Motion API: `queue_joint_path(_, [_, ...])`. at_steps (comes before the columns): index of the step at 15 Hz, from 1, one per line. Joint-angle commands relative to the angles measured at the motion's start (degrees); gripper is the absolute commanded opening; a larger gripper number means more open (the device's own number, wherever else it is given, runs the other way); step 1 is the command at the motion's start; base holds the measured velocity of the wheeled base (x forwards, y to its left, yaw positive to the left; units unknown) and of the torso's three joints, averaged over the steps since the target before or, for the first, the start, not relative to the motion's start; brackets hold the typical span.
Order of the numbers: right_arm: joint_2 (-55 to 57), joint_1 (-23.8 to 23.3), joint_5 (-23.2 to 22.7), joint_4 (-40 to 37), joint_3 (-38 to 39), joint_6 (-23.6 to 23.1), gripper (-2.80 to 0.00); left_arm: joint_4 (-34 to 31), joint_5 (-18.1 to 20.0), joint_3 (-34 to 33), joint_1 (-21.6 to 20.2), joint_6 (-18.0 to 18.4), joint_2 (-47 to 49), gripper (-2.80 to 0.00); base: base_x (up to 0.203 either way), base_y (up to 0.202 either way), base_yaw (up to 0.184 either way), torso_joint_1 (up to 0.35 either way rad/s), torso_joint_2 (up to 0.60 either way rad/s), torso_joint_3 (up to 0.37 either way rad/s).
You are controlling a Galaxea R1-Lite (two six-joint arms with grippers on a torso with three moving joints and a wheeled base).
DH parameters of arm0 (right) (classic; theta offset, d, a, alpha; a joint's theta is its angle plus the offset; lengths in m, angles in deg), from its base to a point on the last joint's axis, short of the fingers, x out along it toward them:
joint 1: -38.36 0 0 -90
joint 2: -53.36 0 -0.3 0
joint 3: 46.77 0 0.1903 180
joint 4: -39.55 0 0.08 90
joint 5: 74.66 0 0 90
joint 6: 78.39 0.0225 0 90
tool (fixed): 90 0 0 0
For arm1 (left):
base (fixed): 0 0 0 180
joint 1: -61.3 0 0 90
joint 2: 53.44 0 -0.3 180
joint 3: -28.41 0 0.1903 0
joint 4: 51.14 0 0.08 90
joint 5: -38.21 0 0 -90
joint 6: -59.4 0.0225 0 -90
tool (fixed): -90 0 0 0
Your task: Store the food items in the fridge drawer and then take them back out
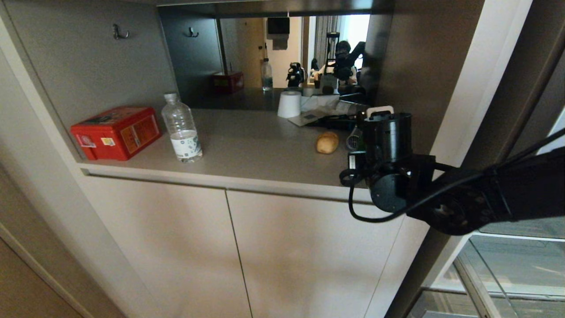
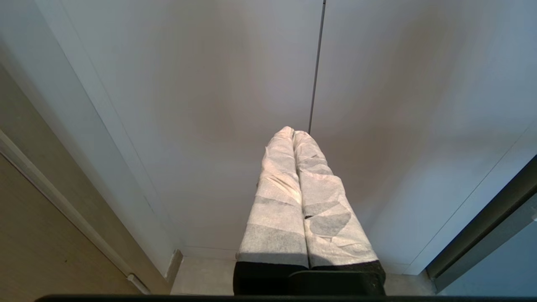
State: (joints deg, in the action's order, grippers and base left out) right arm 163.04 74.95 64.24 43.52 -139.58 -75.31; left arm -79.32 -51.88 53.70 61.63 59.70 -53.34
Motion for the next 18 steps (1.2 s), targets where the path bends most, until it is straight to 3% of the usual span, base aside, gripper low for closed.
queue_joint_path(1, [-8.89, 3.54, -0.30, 0.22, 6.86, 0.53, -2.80, -0.02, 0.00, 0.01, 0.02, -0.03, 0.08, -2.80, 0.000, 0.000, 0.000, 0.000, 0.00, 0.000])
queue_joint_path(5, [-24.97, 10.54, -2.50, 0.24, 26.30, 1.71, -2.80, -0.02, 0.00, 0.01, 0.02, 0.06, 0.08, -2.80, 0.000, 0.000, 0.000, 0.000, 0.00, 0.000])
queue_joint_path(9, [-41.09, 11.96, -3.49, -2.62, 43.04, 3.14, -2.80, -0.02, -0.04, 0.01, 0.02, 0.00, 0.08, -2.80, 0.000, 0.000, 0.000, 0.000, 0.00, 0.000])
queue_joint_path(11, [-47.17, 8.93, -2.90, -11.03, 47.22, 7.51, -2.80, -0.02, 0.00, 0.01, 0.02, -0.03, 0.08, -2.80, 0.000, 0.000, 0.000, 0.000, 0.00, 0.000])
queue_joint_path(13, [-50.35, 4.46, -2.83, -20.15, 48.40, 15.80, -2.80, -0.02, -0.09, 0.01, 0.02, -0.03, 0.08, -2.80, 0.000, 0.000, 0.000, 0.000, 0.00, 0.000])
queue_joint_path(14, [-51.78, 3.52, -2.84, -21.84, 48.78, 17.71, -2.80, -0.02, 0.00, 0.01, 0.02, 0.06, 0.08, -2.80, 0.000, 0.000, 0.000, 0.000, 0.00, 0.000])
queue_joint_path(15, [-53.49, 2.10, -2.87, -22.69, 49.55, 18.40, -2.80, -0.02, 0.00, 0.01, 0.02, 0.04, 0.08, -2.80, 0.000, 0.000, 0.000, 0.000, 0.00, 0.000])
queue_joint_path(18, [-56.94, -8.31, -2.71, -23.65, 51.84, 18.20, -2.80, -0.02, 0.00, 0.01, 0.02, -0.03, 0.08, -2.80, 0.000, 0.000, 0.000, 0.000, 0.00, 0.000])
